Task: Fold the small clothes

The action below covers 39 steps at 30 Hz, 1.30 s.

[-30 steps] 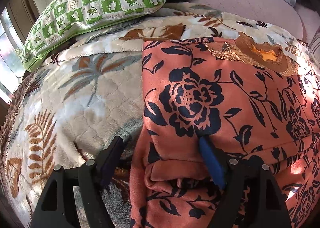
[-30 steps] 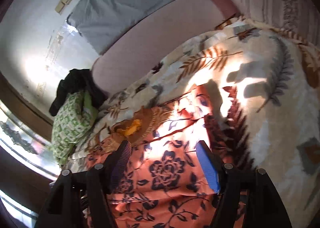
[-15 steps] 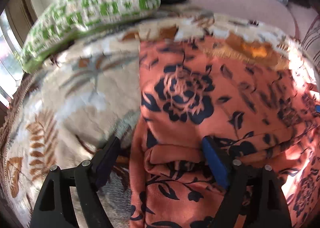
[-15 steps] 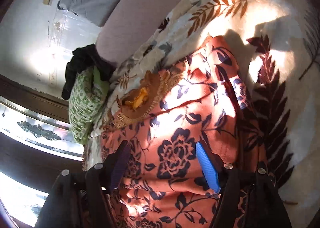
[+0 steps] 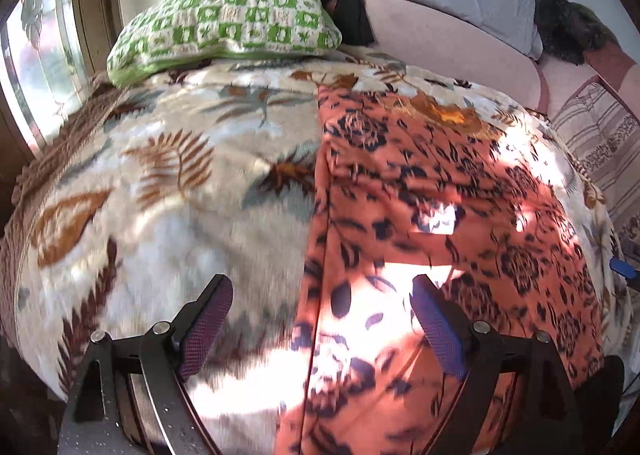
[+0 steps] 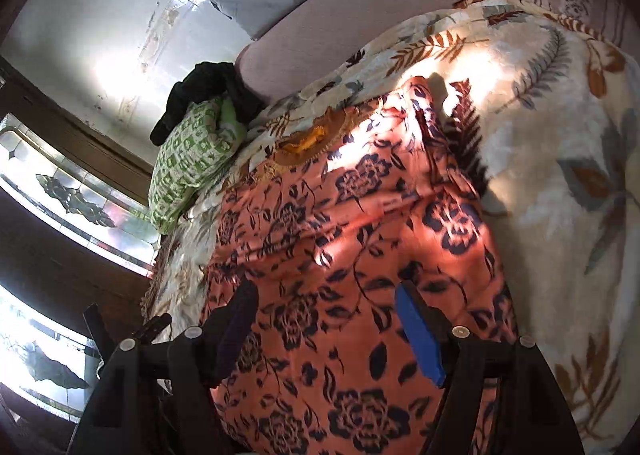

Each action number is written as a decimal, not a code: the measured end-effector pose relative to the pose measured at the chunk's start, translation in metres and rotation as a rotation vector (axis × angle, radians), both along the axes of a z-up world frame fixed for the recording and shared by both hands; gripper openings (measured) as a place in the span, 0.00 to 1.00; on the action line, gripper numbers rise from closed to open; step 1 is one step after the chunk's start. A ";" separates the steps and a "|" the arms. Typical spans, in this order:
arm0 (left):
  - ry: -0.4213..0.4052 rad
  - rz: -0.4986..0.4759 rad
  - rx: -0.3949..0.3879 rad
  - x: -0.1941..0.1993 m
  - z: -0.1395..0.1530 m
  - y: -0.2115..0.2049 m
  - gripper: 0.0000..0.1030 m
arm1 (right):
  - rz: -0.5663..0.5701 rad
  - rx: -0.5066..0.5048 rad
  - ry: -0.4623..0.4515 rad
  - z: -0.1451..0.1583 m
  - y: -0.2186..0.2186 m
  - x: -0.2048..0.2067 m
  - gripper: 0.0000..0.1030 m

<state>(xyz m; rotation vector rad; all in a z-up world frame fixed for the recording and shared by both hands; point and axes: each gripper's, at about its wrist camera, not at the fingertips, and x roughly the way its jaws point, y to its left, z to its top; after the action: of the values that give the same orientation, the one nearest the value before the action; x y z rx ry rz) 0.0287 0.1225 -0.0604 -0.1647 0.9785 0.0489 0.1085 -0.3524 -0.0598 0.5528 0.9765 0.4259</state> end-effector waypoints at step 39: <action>0.135 0.003 -0.140 -0.081 -0.074 -0.007 0.61 | -0.024 -0.117 0.233 -0.096 -0.067 -0.108 0.19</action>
<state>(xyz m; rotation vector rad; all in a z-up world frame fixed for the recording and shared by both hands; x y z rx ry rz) -0.0519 0.1151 -0.1344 -0.2947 1.1174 -0.0058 0.0007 -0.4195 -0.1561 0.5149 1.2089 0.2847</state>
